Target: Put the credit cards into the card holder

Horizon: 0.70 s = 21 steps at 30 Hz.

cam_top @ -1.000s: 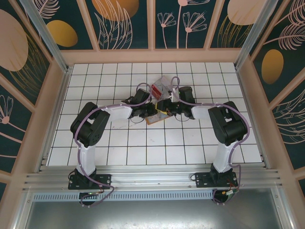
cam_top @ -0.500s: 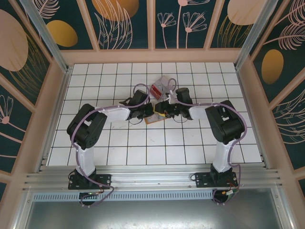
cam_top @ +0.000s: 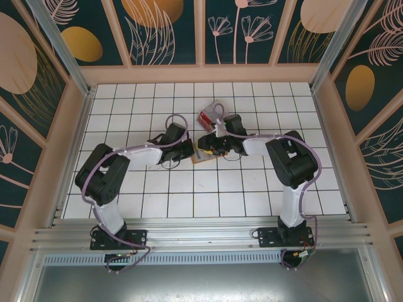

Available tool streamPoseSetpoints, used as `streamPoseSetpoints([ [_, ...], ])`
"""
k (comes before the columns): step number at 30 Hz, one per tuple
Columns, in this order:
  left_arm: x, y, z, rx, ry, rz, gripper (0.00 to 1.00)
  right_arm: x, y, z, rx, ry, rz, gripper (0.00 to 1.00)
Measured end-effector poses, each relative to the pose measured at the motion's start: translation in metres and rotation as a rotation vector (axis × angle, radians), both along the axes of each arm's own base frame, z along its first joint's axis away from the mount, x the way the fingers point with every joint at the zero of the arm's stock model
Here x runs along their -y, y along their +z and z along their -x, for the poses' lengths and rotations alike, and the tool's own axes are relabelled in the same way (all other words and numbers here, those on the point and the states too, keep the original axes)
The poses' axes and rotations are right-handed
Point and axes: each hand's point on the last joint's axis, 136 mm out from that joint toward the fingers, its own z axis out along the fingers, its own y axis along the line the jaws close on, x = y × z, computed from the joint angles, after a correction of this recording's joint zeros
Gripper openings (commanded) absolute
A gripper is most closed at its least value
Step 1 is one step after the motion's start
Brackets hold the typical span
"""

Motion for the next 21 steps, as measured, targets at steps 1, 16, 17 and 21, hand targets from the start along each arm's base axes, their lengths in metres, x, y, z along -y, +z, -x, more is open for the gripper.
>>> streamPoseSetpoints([
  [1, -0.008, 0.004, 0.002, 0.006, 0.017, -0.004, 0.01, 0.001, -0.002, 0.001, -0.004, 0.000, 0.007, 0.48],
  [16, -0.025, 0.047, -0.048, 0.105, 0.078, 0.017, 0.35, 0.071, 0.081, -0.107, 0.352, -0.215, 0.260, 0.50],
  [17, -0.021, 0.050, -0.054, 0.112, 0.071, 0.022, 0.35, 0.079, 0.086, -0.115, 0.374, -0.235, 0.284, 0.50],
  [21, -0.003, 0.054, -0.077, 0.127, 0.046, 0.048, 0.37, 0.107, 0.099, -0.139, 0.432, -0.299, 0.369, 0.51],
])
